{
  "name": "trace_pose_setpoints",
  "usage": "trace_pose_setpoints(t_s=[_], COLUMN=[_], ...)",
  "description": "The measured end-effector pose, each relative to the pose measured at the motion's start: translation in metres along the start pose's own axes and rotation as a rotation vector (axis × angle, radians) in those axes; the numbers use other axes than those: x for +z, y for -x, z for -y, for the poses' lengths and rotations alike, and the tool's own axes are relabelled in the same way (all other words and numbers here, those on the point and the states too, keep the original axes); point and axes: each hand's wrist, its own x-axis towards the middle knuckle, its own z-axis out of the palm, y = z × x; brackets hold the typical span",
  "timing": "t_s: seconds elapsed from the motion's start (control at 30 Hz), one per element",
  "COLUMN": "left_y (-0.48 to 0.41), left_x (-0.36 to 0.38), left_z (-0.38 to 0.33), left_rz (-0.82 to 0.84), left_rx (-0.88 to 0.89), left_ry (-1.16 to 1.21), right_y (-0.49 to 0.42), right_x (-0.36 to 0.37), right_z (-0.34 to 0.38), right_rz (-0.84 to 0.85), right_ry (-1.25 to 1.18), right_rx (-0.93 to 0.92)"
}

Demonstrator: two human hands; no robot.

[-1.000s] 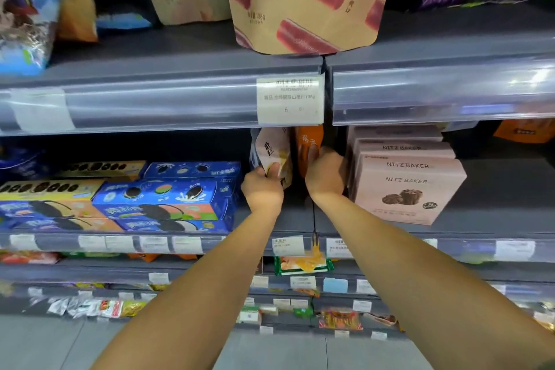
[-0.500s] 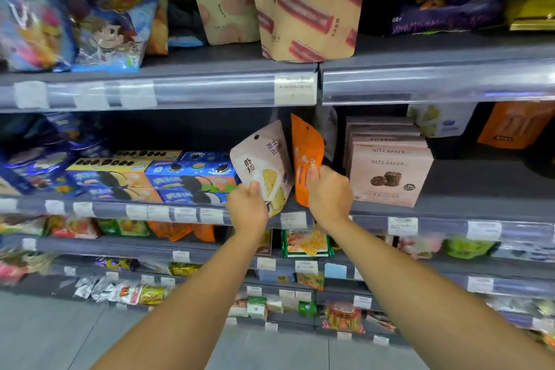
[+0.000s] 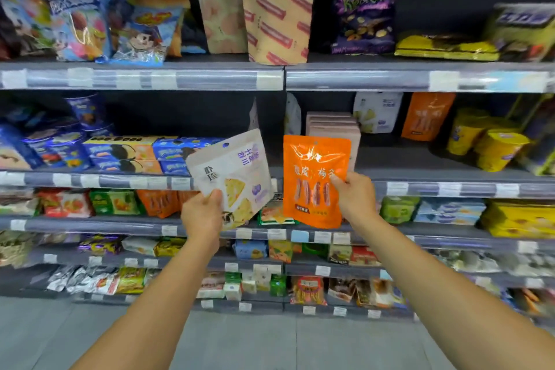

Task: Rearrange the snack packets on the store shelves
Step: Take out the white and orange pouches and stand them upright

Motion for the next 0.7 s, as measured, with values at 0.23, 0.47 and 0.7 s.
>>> trace_pose_setpoints(t_s=[0.23, 0.47, 0.7], left_y=[0.044, 0.073, 0.105], left_x=[-0.009, 0.028, 0.101], left_z=[-0.005, -0.011, -0.019], left_rz=[0.114, 0.234, 0.359], left_rx=[0.004, 0.021, 0.08], left_ry=[0.001, 0.048, 0.004], right_y=[0.032, 0.036, 0.02], right_x=[-0.077, -0.125, -0.187], right_z=[-0.013, -0.038, -0.077], right_rz=[-0.058, -0.121, -0.251], right_ry=[0.066, -0.012, -0.047], right_rx=[0.087, 0.172, 0.223])
